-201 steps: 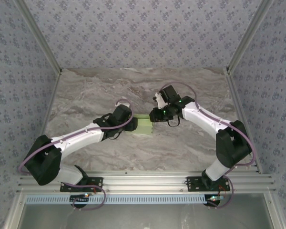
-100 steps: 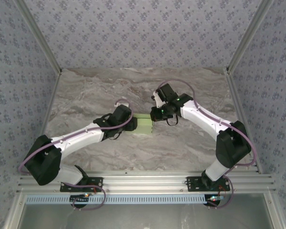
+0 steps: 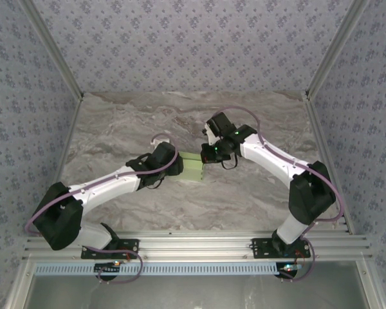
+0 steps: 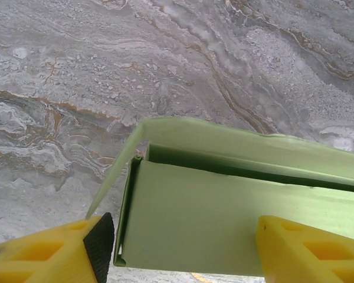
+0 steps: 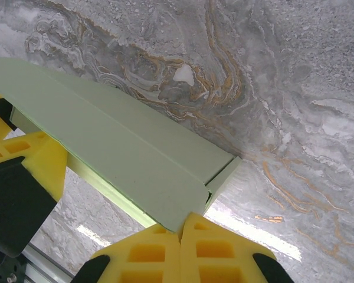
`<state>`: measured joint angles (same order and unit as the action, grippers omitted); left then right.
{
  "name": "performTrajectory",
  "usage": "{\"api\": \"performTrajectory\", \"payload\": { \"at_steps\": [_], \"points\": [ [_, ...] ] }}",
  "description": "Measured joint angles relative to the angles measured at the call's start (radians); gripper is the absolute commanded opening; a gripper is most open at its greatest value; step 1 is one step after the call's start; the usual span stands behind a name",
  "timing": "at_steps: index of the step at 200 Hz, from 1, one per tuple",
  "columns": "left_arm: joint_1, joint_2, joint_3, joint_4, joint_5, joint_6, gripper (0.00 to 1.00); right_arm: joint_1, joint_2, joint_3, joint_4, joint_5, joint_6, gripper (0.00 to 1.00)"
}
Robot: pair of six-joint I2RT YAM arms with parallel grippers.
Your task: Fold the paper box
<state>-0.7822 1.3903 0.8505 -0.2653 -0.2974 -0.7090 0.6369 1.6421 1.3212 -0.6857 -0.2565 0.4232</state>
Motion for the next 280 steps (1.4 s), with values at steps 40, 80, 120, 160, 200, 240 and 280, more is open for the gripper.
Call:
{"api": "performTrajectory", "payload": {
  "at_steps": [40, 80, 120, 160, 200, 240, 280],
  "points": [
    [-0.003, 0.0, 0.0, 0.0, -0.006, -0.031, 0.68, 0.013, 0.0, 0.0, 0.001, 0.018, 0.055, 0.06],
    [-0.004, 0.0, -0.005, 0.006, -0.007, -0.051, 0.68, 0.015, 0.009, 0.013, -0.006, 0.018, 0.116, 0.05],
    [-0.005, -0.001, -0.009, 0.012, -0.007, -0.068, 0.68, 0.018, 0.013, 0.02, -0.013, 0.023, 0.17, 0.08],
    [-0.005, -0.001, -0.01, 0.015, -0.008, -0.082, 0.68, 0.037, 0.014, 0.017, -0.006, 0.069, 0.239, 0.08],
    [-0.005, -0.001, -0.013, 0.016, -0.015, -0.097, 0.68, 0.058, 0.014, 0.01, 0.013, 0.124, 0.278, 0.07],
    [-0.005, -0.001, -0.014, 0.016, -0.018, -0.114, 0.71, 0.076, 0.014, 0.002, 0.029, 0.174, 0.297, 0.06],
    [-0.005, -0.016, -0.023, 0.005, -0.024, -0.132, 0.85, 0.097, 0.007, -0.022, 0.066, 0.232, 0.311, 0.05]
  ]
}}
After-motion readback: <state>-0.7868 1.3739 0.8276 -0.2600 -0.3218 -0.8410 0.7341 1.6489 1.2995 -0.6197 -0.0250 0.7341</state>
